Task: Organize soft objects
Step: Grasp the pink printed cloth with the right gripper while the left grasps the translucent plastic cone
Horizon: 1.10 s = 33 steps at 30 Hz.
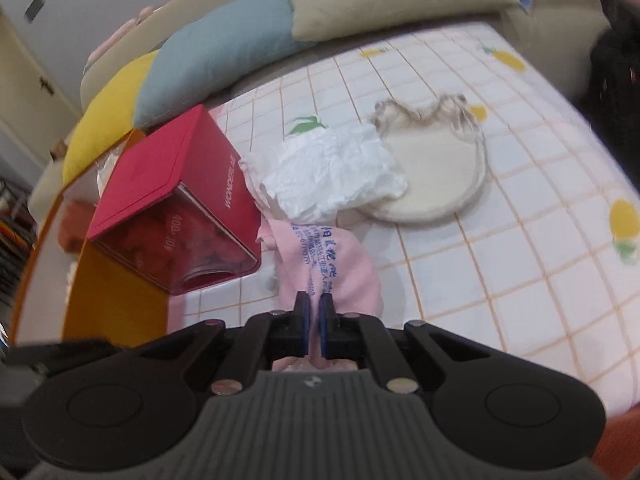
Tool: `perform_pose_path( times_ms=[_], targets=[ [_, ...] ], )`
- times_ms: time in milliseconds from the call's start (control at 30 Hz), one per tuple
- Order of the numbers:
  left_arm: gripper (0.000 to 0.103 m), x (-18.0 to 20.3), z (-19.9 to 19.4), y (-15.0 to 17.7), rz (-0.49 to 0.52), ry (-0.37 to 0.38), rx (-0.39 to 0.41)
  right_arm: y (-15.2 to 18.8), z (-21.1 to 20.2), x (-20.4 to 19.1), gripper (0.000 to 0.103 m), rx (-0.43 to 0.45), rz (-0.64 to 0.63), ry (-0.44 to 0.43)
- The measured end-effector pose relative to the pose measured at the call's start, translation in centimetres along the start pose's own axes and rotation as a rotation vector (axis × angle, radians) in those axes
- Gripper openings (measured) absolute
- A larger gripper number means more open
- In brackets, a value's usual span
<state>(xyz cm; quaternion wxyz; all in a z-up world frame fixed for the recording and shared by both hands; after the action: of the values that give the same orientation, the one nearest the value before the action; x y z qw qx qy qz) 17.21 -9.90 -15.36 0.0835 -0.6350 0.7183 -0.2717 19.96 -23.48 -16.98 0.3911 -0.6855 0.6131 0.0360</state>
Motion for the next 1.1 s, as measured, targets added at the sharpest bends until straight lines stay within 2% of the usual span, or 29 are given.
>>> perform_pose_path(
  times_ms=[67, 233, 333, 400, 467, 500, 567, 633, 900, 1100],
  targets=[
    [0.08, 1.0, 0.9, 0.4, 0.018, 0.013, -0.013, 0.5, 0.4, 0.4, 0.002, -0.021, 0.036, 0.001],
    [0.081, 3.1, 2.9, 1.1, 0.031, 0.024, -0.046, 1.1, 0.3, 0.4, 0.002, -0.023, 0.091, -0.014],
    [0.08, 3.4, 3.8, 1.1, 0.012, -0.02, -0.051, 1.6, 0.4, 0.1, 0.002, -0.033, 0.115, -0.037],
    [0.07, 3.4, 4.0, 1.2, 0.007, -0.03, -0.055, 1.8, 0.3, -0.1, 0.002, -0.032, 0.113, -0.035],
    [0.043, 3.2, 3.9, 1.4, 0.021, -0.058, -0.066, 1.7, 0.1, 0.1, 0.002, -0.024, 0.113, -0.029],
    [0.037, 3.0, 4.0, 1.5, 0.031, -0.066, -0.067, 1.7, 0.0, 0.2, 0.002, -0.021, 0.118, -0.029],
    [0.016, 2.8, 3.9, 1.7, 0.041, -0.079, -0.068, 1.6, 0.0, 0.5, 0.002, -0.018, 0.132, -0.032],
    [0.008, 2.4, 3.7, 1.7, 0.043, -0.093, -0.065, 1.7, 0.0, 0.6, 0.002, -0.017, 0.134, -0.029],
    [0.003, 0.3, 1.6, 1.5, 0.025, -0.197, -0.043, 1.6, -1.5, 0.6, 0.002, 0.036, 0.095, 0.037],
    [0.003, -1.3, -0.2, 0.8, 0.028, -0.319, -0.002, 2.9, -0.6, 0.5, 0.002, -0.063, 0.027, 0.144]
  ],
)
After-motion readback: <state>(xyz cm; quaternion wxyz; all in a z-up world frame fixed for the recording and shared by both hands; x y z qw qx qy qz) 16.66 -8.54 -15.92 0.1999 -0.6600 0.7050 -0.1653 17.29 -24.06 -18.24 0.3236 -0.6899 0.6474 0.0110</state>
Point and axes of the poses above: each gripper's, at about its wrist camera, not at the fingertips, and z roughly the way its jaws point, x to its right, y to its underside, the point moved 6 cm from there along z, roughly the way its jaws point, and after that the axes turned 7 degrees about -y, right-handed, at the moved point
